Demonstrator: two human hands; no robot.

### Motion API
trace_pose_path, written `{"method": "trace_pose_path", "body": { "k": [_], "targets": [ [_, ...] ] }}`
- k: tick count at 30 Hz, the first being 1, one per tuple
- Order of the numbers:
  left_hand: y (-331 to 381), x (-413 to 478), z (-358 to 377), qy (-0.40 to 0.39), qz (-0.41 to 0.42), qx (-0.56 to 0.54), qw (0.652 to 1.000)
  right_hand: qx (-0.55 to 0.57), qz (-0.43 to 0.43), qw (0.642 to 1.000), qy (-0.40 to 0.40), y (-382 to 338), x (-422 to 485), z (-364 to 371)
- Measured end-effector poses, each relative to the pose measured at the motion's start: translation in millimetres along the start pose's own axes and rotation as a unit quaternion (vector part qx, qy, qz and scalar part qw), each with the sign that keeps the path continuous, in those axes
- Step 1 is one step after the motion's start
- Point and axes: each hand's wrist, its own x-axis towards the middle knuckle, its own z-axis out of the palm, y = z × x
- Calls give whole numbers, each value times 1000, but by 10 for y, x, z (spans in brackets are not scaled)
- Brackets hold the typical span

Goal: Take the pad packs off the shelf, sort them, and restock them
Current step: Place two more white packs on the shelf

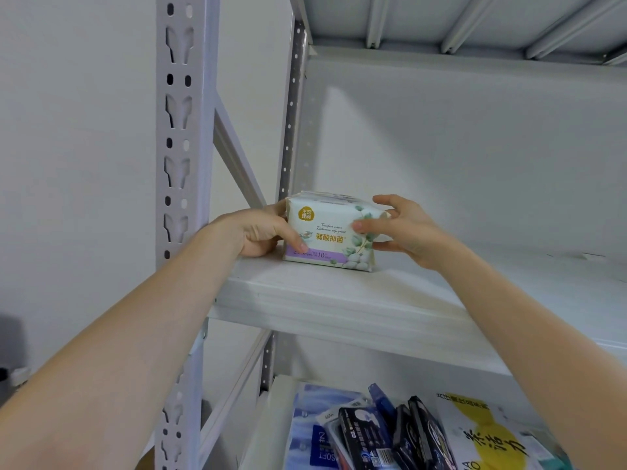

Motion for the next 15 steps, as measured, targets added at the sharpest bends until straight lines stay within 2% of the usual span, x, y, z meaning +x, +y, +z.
{"method": "trace_pose_path", "body": {
  "k": [5, 10, 15],
  "targets": [
    [5, -81, 39, 66, -9, -6, 998, -5, -13, 1000, 11, -1, -60, 32],
    [-52, -127, 22, 153, -34, 49, 986, -63, -35, 996, 51, 4, -101, 95],
    [-99, -247, 191, 290, -26, 179, 940, -118, -56, 985, 117, 32, -200, 164]
  ]
}}
